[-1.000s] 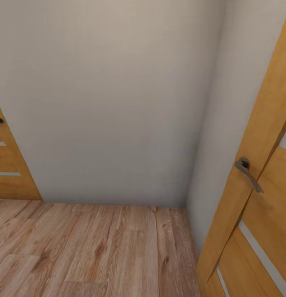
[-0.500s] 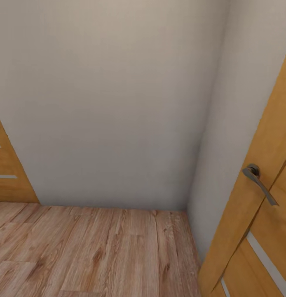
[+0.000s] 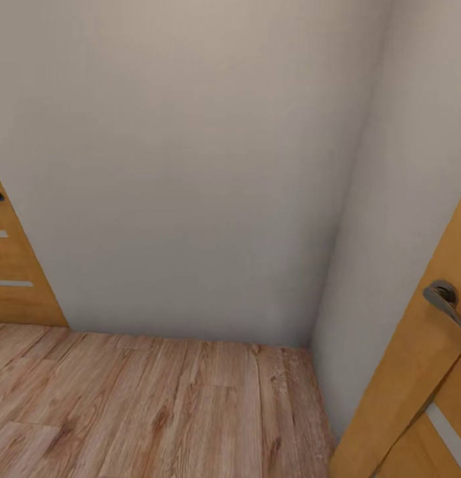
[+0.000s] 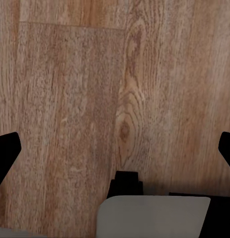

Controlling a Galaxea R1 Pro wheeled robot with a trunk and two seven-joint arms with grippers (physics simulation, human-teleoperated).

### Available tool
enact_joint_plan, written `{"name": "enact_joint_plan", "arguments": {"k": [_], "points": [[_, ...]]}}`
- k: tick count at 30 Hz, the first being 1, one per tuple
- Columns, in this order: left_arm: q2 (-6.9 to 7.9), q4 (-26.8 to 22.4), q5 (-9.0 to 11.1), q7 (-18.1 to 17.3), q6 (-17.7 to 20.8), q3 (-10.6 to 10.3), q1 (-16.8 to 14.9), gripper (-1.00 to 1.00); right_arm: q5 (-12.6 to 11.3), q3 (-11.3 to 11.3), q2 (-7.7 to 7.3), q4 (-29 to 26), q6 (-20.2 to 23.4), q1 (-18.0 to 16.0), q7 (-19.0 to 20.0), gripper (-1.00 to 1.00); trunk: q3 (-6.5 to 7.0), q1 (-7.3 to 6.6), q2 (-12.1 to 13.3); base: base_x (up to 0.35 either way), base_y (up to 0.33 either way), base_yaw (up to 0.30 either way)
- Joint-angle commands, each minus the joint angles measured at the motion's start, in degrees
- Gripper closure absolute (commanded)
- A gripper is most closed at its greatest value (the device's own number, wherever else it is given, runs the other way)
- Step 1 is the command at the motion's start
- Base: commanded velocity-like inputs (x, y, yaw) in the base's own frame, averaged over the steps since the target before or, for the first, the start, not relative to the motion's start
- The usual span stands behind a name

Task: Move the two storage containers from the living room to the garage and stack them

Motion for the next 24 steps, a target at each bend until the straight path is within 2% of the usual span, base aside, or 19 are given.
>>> {"name": "enact_joint_plan", "arguments": {"k": [1, 17, 24], "points": [[0.01, 0.03, 0.60, 0.18, -0.19, -0.50, -0.03, -1.00, 0.06, -0.23, -0.01, 0.02, -0.15, -0.03, 0.25, -1.00, -0.06, 0.01, -0.03, 0.147, 0.000, 0.012], [0.01, 0.05, 0.60, 0.19, -0.19, -0.50, -0.03, -1.00, 0.07, -0.22, -0.05, 0.07, -0.15, -0.03, 0.25, -1.00, -0.15, 0.01, -0.03, 0.147, 0.000, 0.067], [0.01, 0.04, 0.60, 0.15, -0.19, -0.50, -0.03, -1.00, 0.03, -0.23, -0.01, 0.07, -0.15, -0.03, 0.25, -1.00, -0.35, 0.01, -0.03, 0.094, 0.000, 0.183]]}}
